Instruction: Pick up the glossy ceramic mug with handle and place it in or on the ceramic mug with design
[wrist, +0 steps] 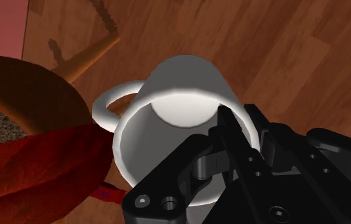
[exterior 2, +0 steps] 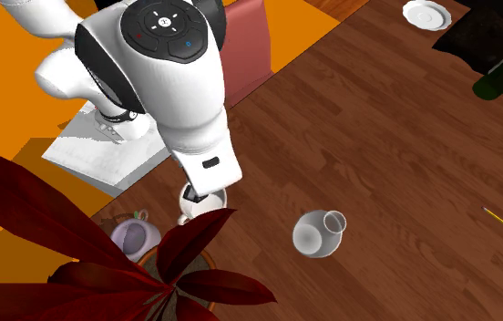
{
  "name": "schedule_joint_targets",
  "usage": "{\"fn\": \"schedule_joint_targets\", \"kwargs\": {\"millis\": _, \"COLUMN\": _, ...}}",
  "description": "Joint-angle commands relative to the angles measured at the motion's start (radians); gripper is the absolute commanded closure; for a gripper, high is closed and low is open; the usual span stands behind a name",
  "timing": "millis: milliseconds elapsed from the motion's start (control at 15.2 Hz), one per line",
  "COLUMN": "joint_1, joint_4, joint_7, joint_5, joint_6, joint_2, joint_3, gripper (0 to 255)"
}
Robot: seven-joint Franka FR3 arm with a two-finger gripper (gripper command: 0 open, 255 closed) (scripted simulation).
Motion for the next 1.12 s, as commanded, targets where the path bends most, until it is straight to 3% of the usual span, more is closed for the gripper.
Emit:
{"fn": "schedule_joint_targets", "kwargs": {"millis": 0, "joint_1": -0.016, "joint_4": -0.045, "joint_7": -0.031, "joint_5": -0.012, "joint_6": 0.001, "joint_2": -0.048, "joint_3": -0.017, "gripper": 255}}
{"fn": "schedule_joint_targets", "kwargs": {"millis": 528, "joint_1": -0.089, "joint_4": -0.202, "joint_7": -0.158, "joint_5": -0.072, "joint_6": 0.002, "joint_2": -0.22, "joint_3": -0.094, "gripper": 255}}
{"fn": "schedule_joint_targets", "kwargs": {"millis": 1056, "joint_1": -0.167, "joint_4": -0.282, "joint_7": -0.303, "joint_5": -0.139, "joint_6": -0.017, "joint_2": -0.343, "joint_3": -0.188, "gripper": 255}}
